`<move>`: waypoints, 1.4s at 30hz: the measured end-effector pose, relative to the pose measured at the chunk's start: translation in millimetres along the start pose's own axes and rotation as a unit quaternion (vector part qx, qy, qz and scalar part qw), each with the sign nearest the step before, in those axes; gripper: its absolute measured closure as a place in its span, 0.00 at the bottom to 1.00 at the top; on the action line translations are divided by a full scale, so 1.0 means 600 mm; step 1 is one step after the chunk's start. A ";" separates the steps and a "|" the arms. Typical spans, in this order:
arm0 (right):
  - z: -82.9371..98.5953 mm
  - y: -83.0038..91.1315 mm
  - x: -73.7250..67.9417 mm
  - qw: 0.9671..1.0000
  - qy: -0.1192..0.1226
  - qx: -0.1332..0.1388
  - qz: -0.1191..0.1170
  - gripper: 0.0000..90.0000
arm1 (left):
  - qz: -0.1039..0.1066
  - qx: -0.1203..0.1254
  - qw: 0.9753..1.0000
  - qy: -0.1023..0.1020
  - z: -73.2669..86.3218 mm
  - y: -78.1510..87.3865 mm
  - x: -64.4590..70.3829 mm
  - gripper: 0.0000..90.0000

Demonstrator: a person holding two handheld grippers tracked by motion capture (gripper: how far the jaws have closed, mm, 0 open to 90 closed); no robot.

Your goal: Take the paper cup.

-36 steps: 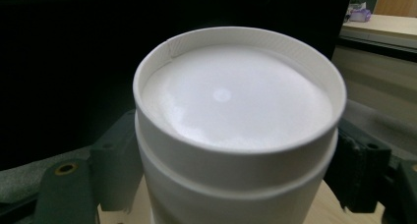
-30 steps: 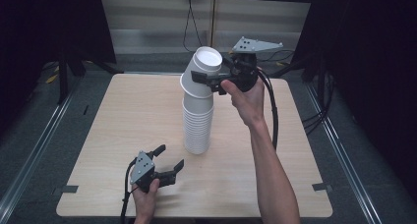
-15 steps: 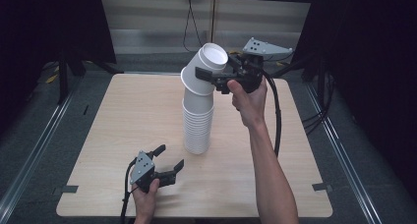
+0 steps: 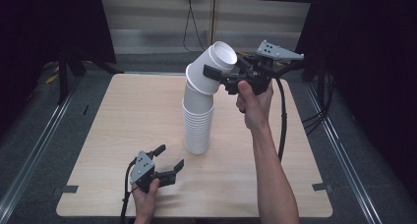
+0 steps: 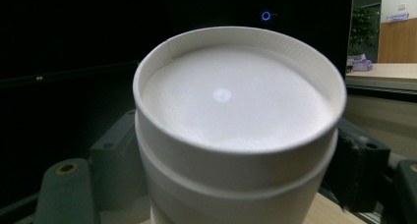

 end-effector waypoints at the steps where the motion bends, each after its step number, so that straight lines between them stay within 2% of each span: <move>1: 0.000 0.000 0.000 1.000 0.000 0.000 0.000 0.23 | 0.000 0.000 1.000 0.000 0.000 0.000 0.000 0.17; 5: -0.002 0.011 0.000 1.000 0.002 0.006 0.002 0.23 | -0.001 0.000 1.000 0.001 0.000 0.000 0.000 0.17; 29: 0.012 0.093 0.006 0.999 0.009 0.005 0.036 0.24 | 0.005 -0.003 1.000 0.000 0.000 -0.001 0.000 0.17; 42: 0.036 0.116 0.004 0.999 0.007 0.000 0.047 0.24 | 0.012 -0.001 1.000 0.008 0.000 0.000 -0.001 0.17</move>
Point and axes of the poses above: each handheld gripper's, and its own axes: y roughly backward along the jaws, z roughly out of its underside, x roughly to its right, the point moved 4 cm from there along -y, roughly forward along the jaws
